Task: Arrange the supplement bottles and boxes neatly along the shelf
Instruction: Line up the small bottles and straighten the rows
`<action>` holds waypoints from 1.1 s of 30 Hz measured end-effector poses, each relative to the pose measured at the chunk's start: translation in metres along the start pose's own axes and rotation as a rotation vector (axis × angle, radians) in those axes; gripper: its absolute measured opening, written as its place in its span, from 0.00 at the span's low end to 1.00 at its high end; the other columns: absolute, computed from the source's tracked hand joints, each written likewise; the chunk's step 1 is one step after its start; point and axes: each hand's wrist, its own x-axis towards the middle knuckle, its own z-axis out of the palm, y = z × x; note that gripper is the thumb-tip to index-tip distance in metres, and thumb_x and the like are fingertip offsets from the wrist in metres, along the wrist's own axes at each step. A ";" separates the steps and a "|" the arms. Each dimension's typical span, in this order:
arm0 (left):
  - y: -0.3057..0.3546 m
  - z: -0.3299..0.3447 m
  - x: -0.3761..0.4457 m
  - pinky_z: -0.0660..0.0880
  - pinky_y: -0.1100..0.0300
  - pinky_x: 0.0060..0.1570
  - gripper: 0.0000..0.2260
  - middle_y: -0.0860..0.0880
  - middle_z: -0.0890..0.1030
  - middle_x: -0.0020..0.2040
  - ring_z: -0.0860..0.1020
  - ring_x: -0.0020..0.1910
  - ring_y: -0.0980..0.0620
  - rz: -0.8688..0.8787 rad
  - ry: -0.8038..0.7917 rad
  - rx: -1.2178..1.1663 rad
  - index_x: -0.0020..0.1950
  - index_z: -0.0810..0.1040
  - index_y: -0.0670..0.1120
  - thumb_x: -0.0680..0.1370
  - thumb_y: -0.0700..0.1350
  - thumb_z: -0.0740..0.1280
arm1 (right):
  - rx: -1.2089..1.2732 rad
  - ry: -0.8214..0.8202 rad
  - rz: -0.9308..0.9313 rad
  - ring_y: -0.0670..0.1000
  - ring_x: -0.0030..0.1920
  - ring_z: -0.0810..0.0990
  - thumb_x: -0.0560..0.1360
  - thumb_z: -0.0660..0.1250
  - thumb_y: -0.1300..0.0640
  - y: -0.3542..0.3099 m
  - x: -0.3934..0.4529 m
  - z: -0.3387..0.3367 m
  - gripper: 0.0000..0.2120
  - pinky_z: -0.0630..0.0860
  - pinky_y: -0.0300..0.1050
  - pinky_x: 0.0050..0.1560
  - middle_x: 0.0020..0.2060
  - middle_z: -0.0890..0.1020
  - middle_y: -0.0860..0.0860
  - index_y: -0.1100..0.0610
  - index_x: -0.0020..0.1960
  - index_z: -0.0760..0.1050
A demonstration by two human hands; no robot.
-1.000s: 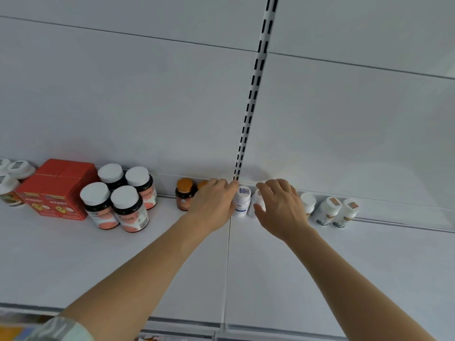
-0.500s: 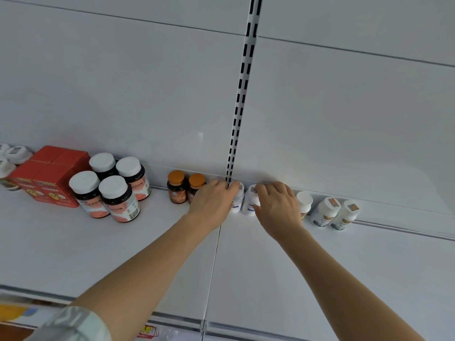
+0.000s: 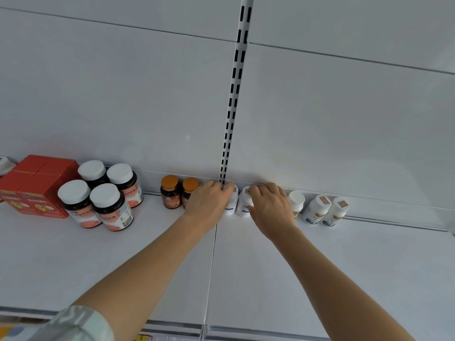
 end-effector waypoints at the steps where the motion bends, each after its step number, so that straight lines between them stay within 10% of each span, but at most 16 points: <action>1: 0.001 -0.001 0.000 0.67 0.59 0.33 0.21 0.48 0.81 0.45 0.79 0.45 0.47 -0.010 -0.017 -0.004 0.61 0.75 0.47 0.70 0.44 0.76 | -0.001 0.000 0.000 0.59 0.45 0.77 0.61 0.77 0.61 0.000 0.000 -0.002 0.16 0.76 0.51 0.47 0.38 0.80 0.51 0.56 0.46 0.75; 6: 0.005 -0.011 0.003 0.70 0.56 0.43 0.26 0.45 0.78 0.57 0.75 0.57 0.45 -0.056 -0.015 -0.002 0.71 0.64 0.45 0.76 0.48 0.71 | 0.025 0.026 0.002 0.59 0.46 0.77 0.65 0.77 0.52 0.004 -0.007 -0.017 0.18 0.76 0.52 0.48 0.39 0.80 0.52 0.58 0.50 0.76; 23: 0.090 -0.003 0.038 0.68 0.50 0.58 0.26 0.45 0.79 0.55 0.74 0.57 0.42 0.092 0.034 -0.099 0.71 0.68 0.47 0.75 0.50 0.70 | 0.013 0.065 0.036 0.59 0.50 0.76 0.66 0.73 0.55 0.108 -0.045 -0.036 0.18 0.74 0.51 0.50 0.44 0.80 0.53 0.57 0.54 0.77; 33: 0.110 0.024 0.046 0.72 0.52 0.49 0.21 0.50 0.79 0.40 0.76 0.43 0.44 0.002 0.050 0.024 0.51 0.77 0.48 0.61 0.41 0.78 | 0.043 0.037 -0.084 0.58 0.47 0.78 0.65 0.74 0.57 0.128 -0.044 -0.007 0.13 0.75 0.51 0.49 0.42 0.82 0.51 0.57 0.48 0.77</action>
